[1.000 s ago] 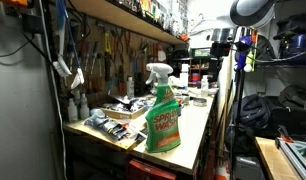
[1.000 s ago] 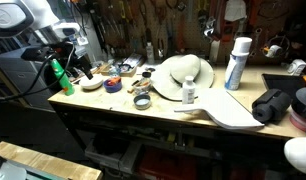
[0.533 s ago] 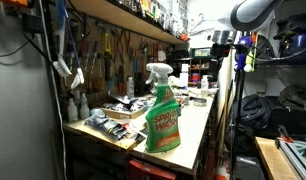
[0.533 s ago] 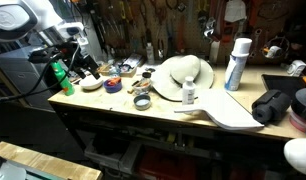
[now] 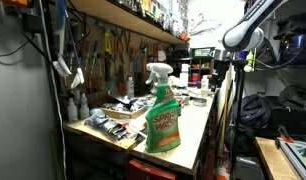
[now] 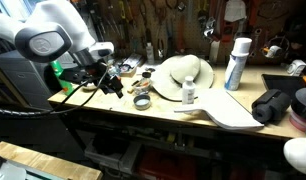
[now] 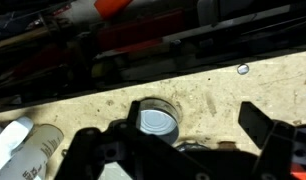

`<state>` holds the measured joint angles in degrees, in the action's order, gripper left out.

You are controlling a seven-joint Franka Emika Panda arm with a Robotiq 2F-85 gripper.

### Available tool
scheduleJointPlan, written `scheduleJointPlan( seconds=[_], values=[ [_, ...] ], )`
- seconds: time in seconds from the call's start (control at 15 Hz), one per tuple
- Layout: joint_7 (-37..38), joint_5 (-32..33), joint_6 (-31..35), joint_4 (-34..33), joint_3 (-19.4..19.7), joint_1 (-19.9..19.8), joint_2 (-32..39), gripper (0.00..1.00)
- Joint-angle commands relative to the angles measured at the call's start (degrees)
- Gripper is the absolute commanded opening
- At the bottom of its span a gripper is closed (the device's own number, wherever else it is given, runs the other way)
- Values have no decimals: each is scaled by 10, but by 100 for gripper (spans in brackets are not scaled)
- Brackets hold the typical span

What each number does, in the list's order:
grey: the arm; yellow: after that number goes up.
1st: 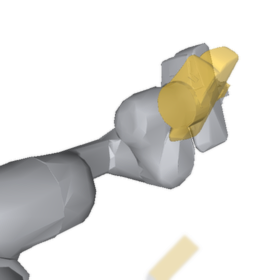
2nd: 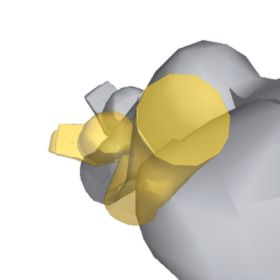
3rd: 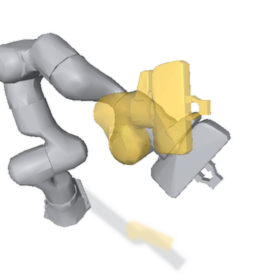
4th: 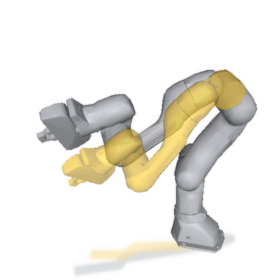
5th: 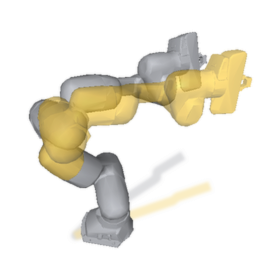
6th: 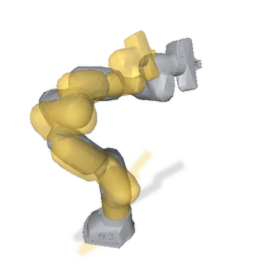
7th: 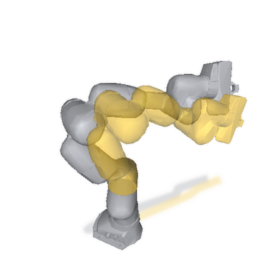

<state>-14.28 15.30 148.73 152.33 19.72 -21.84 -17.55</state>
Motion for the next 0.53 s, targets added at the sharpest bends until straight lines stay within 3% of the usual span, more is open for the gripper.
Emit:
scheduleJointPlan(
  seconds=[0.0,0.2,0.47],
  values=[
    [-5,-8,-2,-11,4,2,14,100],
    [-5,-14,-2,-23,5,8,30,100],
    [-23,7,62,-38,3,12,76,100]
  ],
)
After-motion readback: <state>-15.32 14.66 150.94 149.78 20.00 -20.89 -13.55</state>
